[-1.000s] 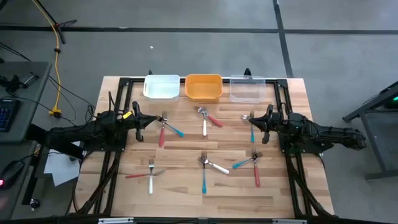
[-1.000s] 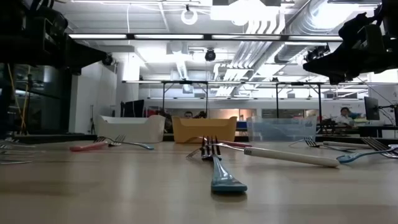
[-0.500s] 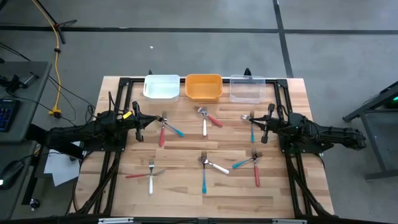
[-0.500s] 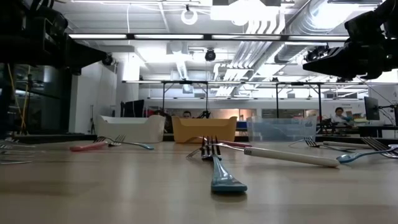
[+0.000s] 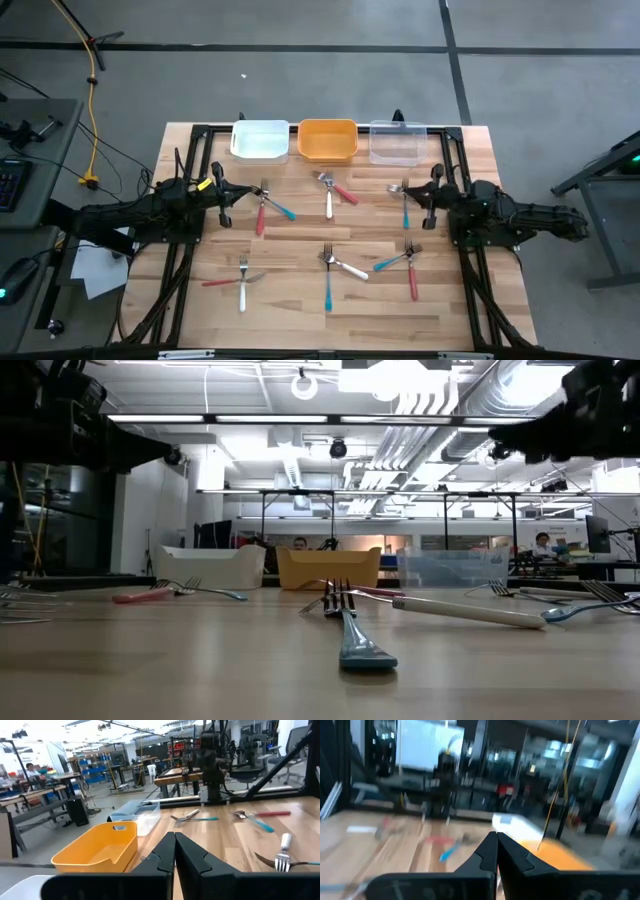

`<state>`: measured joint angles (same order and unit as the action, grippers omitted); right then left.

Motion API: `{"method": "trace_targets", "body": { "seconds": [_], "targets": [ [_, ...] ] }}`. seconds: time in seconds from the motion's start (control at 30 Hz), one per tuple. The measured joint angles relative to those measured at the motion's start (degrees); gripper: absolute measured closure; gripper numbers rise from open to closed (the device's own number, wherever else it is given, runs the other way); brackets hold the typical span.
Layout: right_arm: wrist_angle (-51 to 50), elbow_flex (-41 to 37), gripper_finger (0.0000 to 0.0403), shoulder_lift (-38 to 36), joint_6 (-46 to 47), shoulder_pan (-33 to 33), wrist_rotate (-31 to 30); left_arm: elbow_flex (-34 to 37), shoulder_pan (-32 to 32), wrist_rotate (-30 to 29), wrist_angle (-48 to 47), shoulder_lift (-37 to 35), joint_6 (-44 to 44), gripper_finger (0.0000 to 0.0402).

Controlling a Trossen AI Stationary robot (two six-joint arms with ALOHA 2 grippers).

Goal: Sort silverware by color (type)
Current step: Put the top center pink fork into the yellow bin

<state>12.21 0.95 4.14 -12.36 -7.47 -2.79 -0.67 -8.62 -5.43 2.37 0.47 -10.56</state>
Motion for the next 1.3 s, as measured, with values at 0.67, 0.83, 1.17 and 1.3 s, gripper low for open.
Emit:
{"method": "trace_targets", "body": {
  "seconds": [0.67, 0.83, 1.17, 1.3],
  "targets": [
    [-0.3, 13.3, 0.0388, 15.7, 4.5, -0.5, -8.7, 0.0, 0.0, -0.7, 4.1, 0.0, 5.5, 0.0398],
    [-0.9, 17.2, 0.0386, 25.0, 7.8, -0.5, -8.9, 0.0, 0.0, -0.7, 4.7, 0.0, 12.8, 0.0398],
    [-0.8, 23.9, 0.0315, 42.7, 15.0, -0.5, -14.9, 0.0, 0.0, -4.0, 4.5, 0.0, 12.3, 0.0398],
    [-0.8, 27.1, 0.0285, 50.7, 18.6, -0.5, -14.8, 0.0, 0.0, -7.6, 4.7, 0.0, 10.1, 0.0398]
  ]
}}
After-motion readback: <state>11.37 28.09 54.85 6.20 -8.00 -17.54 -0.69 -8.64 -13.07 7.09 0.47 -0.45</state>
